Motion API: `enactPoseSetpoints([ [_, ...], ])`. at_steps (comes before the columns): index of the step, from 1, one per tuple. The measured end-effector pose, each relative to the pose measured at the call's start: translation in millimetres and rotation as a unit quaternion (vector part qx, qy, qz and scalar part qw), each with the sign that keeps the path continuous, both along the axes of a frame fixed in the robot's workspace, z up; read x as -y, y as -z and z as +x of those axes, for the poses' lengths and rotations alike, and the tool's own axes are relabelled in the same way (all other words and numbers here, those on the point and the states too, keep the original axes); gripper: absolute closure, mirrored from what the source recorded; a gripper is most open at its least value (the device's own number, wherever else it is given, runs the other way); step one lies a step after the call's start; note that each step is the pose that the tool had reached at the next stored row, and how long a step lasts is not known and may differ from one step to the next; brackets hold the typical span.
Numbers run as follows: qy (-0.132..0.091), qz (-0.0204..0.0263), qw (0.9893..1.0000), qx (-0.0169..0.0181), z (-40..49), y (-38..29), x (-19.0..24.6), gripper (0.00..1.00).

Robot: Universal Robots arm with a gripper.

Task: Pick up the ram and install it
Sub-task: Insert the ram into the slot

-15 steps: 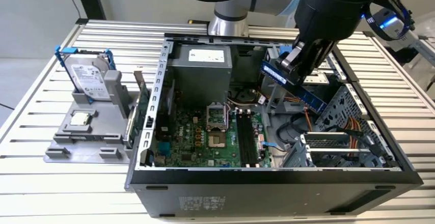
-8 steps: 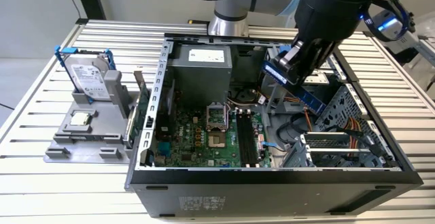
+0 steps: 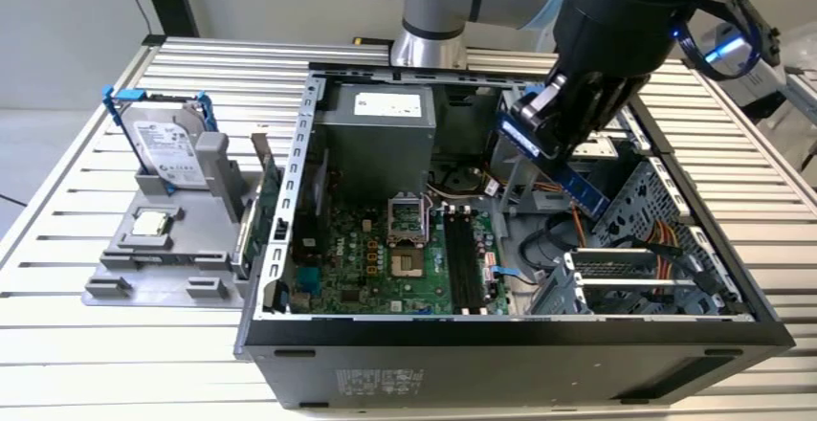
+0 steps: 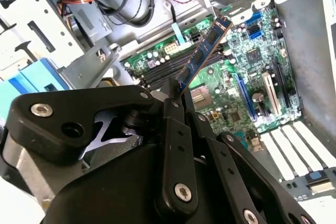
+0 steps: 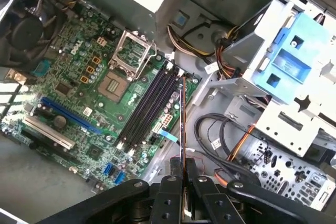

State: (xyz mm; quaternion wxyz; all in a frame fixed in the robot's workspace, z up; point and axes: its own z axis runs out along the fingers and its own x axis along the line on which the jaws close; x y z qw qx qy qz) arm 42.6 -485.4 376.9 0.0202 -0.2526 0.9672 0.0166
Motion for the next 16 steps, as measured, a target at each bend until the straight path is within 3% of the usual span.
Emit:
enactPoseSetpoints([
  [8, 0.040, 0.0000, 0.9992, 0.0000, 0.0, 0.0, 0.0, 1.00],
  [16, 0.084, 0.0000, 0.9965, 0.0000, 0.0, 0.0, 0.0, 1.00],
])
